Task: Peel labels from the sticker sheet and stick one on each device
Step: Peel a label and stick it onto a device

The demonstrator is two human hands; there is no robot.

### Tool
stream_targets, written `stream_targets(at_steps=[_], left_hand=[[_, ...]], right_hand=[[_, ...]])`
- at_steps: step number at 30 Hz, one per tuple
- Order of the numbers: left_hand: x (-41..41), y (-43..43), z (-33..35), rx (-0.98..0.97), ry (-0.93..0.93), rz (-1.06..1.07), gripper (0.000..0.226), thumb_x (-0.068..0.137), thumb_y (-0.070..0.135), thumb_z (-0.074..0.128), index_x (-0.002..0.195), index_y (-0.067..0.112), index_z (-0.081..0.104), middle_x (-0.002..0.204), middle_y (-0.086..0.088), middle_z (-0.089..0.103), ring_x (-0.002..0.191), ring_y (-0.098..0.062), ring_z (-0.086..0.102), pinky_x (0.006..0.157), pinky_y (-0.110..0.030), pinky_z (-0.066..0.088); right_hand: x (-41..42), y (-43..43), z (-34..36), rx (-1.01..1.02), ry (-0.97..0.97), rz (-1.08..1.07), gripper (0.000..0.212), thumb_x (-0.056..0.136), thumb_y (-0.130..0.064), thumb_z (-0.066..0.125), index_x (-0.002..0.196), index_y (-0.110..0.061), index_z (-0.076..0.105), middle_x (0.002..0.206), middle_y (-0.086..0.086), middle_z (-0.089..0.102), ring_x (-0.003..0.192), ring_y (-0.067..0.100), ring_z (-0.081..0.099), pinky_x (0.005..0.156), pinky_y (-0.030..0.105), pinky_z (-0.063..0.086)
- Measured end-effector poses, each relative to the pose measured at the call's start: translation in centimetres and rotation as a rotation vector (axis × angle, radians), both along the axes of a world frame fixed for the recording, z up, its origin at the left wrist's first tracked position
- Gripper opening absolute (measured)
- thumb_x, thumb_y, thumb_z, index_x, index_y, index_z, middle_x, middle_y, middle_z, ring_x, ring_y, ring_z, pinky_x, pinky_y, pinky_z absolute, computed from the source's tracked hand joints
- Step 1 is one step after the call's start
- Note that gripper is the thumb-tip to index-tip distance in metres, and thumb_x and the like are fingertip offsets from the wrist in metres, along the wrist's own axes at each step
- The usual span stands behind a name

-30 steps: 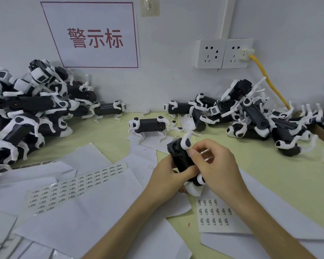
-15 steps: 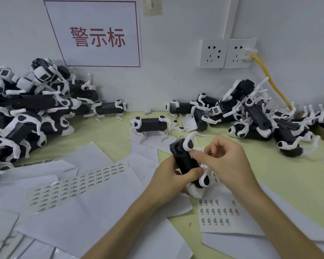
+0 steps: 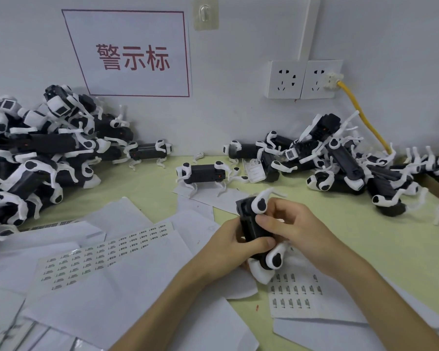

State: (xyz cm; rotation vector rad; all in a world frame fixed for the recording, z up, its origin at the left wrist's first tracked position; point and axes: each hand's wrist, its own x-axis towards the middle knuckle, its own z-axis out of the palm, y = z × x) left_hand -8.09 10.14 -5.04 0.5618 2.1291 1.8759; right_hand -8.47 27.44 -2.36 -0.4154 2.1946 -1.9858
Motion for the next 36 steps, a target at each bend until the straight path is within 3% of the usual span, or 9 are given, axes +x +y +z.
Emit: stream_targets(at_steps=[3,8,13,16,20,22,26,31,36], left_hand=[[0.1,-0.2,0.0,-0.001,0.006,-0.036,0.009,0.088,0.028,0.07,0.087,0.036,0.068,0.083,0.017,0.07,0.079,0.002,0.065,0.068,-0.012,0.048],[0.3,-0.4,0.4,-0.027,0.013,-0.078,0.017,0.088,0.026,0.069,0.081,0.042,0.068,0.082,0.018,0.068,0.077,0.002,0.062,0.069,-0.011,0.047],[0.2,-0.4,0.4,-0.028,0.021,-0.066,0.005,0.081,0.039,0.07,0.086,0.038,0.07,0.088,0.012,0.071,0.083,-0.003,0.065,0.075,-0.016,0.05],[0.1,-0.3,0.3,-0.021,0.015,-0.067,0.013,0.083,0.035,0.069,0.094,0.029,0.073,0.096,0.006,0.075,0.091,-0.008,0.069,0.085,-0.023,0.054],[0.2,-0.1,0.3,-0.022,0.015,-0.041,0.011,0.08,0.04,0.07,0.089,0.034,0.072,0.089,0.013,0.074,0.084,-0.003,0.068,0.075,-0.015,0.051],[0.1,-0.2,0.4,-0.025,0.008,-0.04,0.007,0.079,0.041,0.069,0.085,0.04,0.071,0.084,0.015,0.073,0.08,0.0,0.067,0.071,-0.013,0.049],[0.0,-0.3,0.1,-0.031,0.002,-0.037,0.007,0.078,0.043,0.069,0.084,0.04,0.07,0.084,0.014,0.072,0.08,-0.002,0.066,0.071,-0.015,0.05],[-0.1,-0.4,0.0,-0.035,-0.007,-0.038,0.008,0.077,0.045,0.069,0.084,0.04,0.069,0.082,0.016,0.07,0.078,-0.001,0.065,0.071,-0.014,0.049],[-0.3,-0.4,-0.1,-0.011,-0.016,-0.035,0.005,0.083,0.036,0.07,0.086,0.039,0.071,0.084,0.015,0.072,0.08,0.001,0.066,0.071,-0.013,0.049]], right_hand=[[-0.2,0.2,-0.4,-0.081,-0.104,0.041,0.052,0.08,-0.026,0.081,0.091,0.012,0.048,0.084,0.014,0.054,0.078,0.028,0.052,0.072,0.04,0.045],[-0.3,0.2,-0.8,-0.122,-0.136,0.078,0.019,0.078,-0.022,0.069,0.071,-0.014,0.054,0.071,0.007,0.051,0.057,0.016,0.048,0.055,0.027,0.039],[-0.4,0.4,-1.0,-0.162,-0.144,0.101,0.032,0.08,-0.021,0.065,0.093,0.007,0.055,0.079,0.013,0.052,0.063,0.019,0.049,0.056,0.029,0.04],[-0.4,0.3,-1.0,-0.219,-0.15,0.11,0.016,0.079,-0.018,0.06,0.085,-0.004,0.056,0.064,0.006,0.047,0.056,0.014,0.047,0.051,0.024,0.042],[-0.5,0.3,-1.5,-0.207,-0.092,0.115,0.028,0.085,-0.018,0.063,0.09,0.008,0.054,0.077,0.016,0.053,0.073,0.029,0.056,0.069,0.042,0.046],[-0.4,0.3,-1.7,-0.168,-0.041,0.092,0.032,0.086,-0.021,0.066,0.082,0.004,0.046,0.081,0.014,0.048,0.079,0.032,0.047,0.071,0.046,0.04],[-0.5,0.6,-1.8,-0.103,-0.024,0.139,0.03,0.088,-0.029,0.07,0.071,-0.019,0.047,0.073,0.006,0.041,0.072,0.027,0.036,0.062,0.032,0.035],[-0.5,1.0,-1.7,-0.068,-0.011,0.192,0.03,0.084,-0.033,0.073,0.07,-0.024,0.047,0.072,0.004,0.042,0.067,0.017,0.041,0.06,0.025,0.038],[-0.4,0.7,-1.4,-0.068,0.022,0.153,0.029,0.086,-0.018,0.066,0.065,-0.023,0.047,0.067,-0.001,0.044,0.061,0.013,0.041,0.057,0.021,0.037]])
